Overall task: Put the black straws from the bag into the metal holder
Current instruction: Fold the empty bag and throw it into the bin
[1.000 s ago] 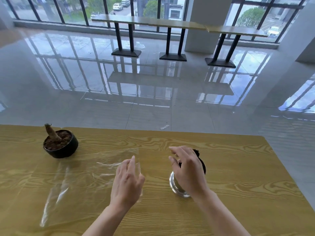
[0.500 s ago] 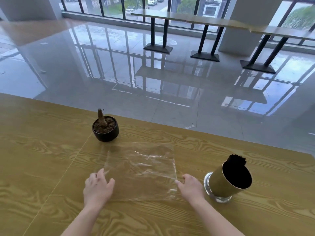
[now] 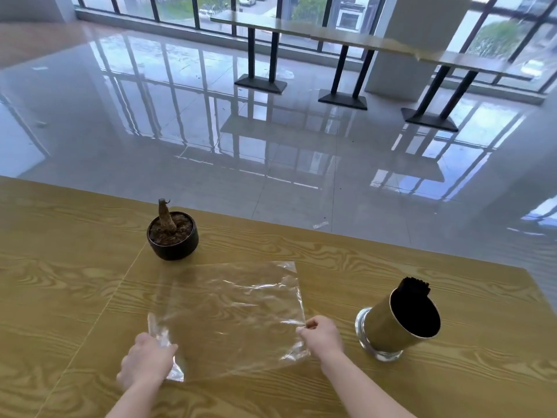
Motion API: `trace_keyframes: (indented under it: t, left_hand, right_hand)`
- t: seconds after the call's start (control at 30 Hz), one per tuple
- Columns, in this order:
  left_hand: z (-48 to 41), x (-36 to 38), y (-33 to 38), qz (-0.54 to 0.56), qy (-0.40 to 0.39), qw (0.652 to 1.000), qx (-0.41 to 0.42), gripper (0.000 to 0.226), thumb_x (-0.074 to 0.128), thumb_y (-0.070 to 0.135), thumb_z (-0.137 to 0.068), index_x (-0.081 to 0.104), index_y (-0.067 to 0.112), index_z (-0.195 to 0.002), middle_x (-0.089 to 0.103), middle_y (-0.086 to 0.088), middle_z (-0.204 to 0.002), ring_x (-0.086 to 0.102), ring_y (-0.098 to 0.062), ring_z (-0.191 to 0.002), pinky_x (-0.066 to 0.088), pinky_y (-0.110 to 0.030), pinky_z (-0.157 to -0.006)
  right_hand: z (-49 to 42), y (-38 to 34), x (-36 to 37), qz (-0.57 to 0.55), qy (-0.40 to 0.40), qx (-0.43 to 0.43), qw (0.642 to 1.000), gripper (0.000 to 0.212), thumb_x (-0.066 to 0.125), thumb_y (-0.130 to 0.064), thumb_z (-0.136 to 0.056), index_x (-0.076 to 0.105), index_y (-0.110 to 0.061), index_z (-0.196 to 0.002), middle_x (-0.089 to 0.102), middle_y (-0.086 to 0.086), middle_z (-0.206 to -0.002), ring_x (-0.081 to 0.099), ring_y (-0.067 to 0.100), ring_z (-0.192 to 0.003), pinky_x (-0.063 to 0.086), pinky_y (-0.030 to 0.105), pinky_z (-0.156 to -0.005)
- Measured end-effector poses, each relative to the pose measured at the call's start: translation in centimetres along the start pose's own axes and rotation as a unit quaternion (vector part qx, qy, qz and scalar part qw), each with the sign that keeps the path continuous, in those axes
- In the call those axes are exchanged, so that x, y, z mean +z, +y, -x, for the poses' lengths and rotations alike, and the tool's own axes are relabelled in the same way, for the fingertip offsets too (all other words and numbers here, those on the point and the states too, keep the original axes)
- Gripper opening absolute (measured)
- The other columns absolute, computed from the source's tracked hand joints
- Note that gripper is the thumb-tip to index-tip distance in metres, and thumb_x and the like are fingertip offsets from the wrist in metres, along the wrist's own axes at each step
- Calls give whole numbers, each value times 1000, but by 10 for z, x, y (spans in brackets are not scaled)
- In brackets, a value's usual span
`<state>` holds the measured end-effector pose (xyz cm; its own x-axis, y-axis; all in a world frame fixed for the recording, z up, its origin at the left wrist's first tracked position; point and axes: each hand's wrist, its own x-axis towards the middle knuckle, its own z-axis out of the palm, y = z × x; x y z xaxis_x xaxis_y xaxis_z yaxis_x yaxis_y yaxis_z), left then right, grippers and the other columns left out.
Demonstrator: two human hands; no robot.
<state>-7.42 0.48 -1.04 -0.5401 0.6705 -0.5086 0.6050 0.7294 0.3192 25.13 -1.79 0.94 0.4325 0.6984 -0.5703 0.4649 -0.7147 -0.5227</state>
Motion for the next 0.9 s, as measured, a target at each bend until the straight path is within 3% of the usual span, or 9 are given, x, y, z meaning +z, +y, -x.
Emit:
trace_keyframes:
  t: [0.07, 0.13, 0.3, 0.4, 0.53, 0.63, 0.73, 0.83, 0.9]
  left_hand:
    - [0, 0, 1, 71, 2, 997, 12, 26, 71, 27, -82, 62, 4, -93, 69, -17, -93, 63, -38, -89, 48, -42, -77]
    - [5, 0, 3, 159, 10, 987, 32, 20, 71, 16, -80, 60, 2, -71, 65, -16, -72, 58, -33, -66, 45, -41, -62]
    - [29, 1, 9, 311, -13, 950, 15, 5, 64, -6, -83, 68, -5, -86, 66, -15, -69, 62, -19, -47, 58, -39, -56]
    - [36, 5, 4, 306, -49, 950, 45, 41, 61, -8, -79, 64, 10, -116, 74, -12, -93, 72, -29, -63, 61, -52, -72]
    - [63, 10, 11, 319, -78, 929, 168, 58, 67, -3, -85, 56, 34, -128, 79, 8, -85, 74, -14, -63, 57, -22, -51]
    - [86, 17, 24, 410, -91, 891, 174, 52, 67, -1, -89, 59, 34, -126, 79, 1, -92, 76, -18, -80, 60, -29, -57]
    - [104, 17, 34, 494, -133, 843, 165, 45, 70, 7, -90, 60, 36, -123, 78, -4, -98, 75, -23, -92, 61, -45, -73]
    - [116, 6, 43, 565, -225, 785, 120, 46, 77, 41, -81, 63, 20, -120, 77, -11, -101, 73, -33, -88, 55, -47, -78]
    - [121, 3, 46, 556, -243, 789, 100, 60, 79, 52, -78, 61, 11, -117, 73, -15, -95, 66, -32, -76, 49, -41, -69]
  right_hand:
    - [1, 0, -2, -31, 1, -13, 999, 9, 71, -26, -83, 68, -19, -88, 73, 1, -90, 70, 23, -87, 57, 41, -85]
    - [2, -4, -7, -60, 16, -29, 998, 6, 68, -18, -81, 67, -13, -85, 73, 7, -87, 71, 30, -88, 57, 45, -83]
    - [9, -14, -24, 44, 93, -84, 991, 7, 58, -16, -85, 65, -17, -87, 69, -1, -86, 64, 22, -84, 51, 35, -75]
    - [18, -22, -32, 119, 122, -135, 976, 12, 53, -15, -86, 64, -18, -90, 68, -2, -89, 61, 23, -83, 48, 35, -71]
    - [48, -43, -33, 171, 201, -271, 926, 22, 51, -18, -88, 70, -25, -98, 68, -7, -91, 63, 20, -76, 39, 30, -61]
    - [77, -61, -16, 171, 175, -403, 882, 21, 54, -22, -88, 71, -26, -98, 66, -7, -87, 67, 16, -73, 49, 28, -59]
    - [94, -75, 3, 191, 147, -468, 850, 18, 51, -22, -86, 67, -20, -92, 62, -4, -86, 64, 18, -74, 53, 30, -62]
    - [103, -76, 20, 206, 77, -481, 849, 28, 44, -29, -88, 68, -16, -91, 61, 3, -92, 60, 24, -85, 52, 38, -78]
    - [105, -75, 29, 223, 11, -475, 851, 35, 42, -37, -89, 69, -16, -94, 59, 5, -94, 57, 26, -92, 48, 40, -88]
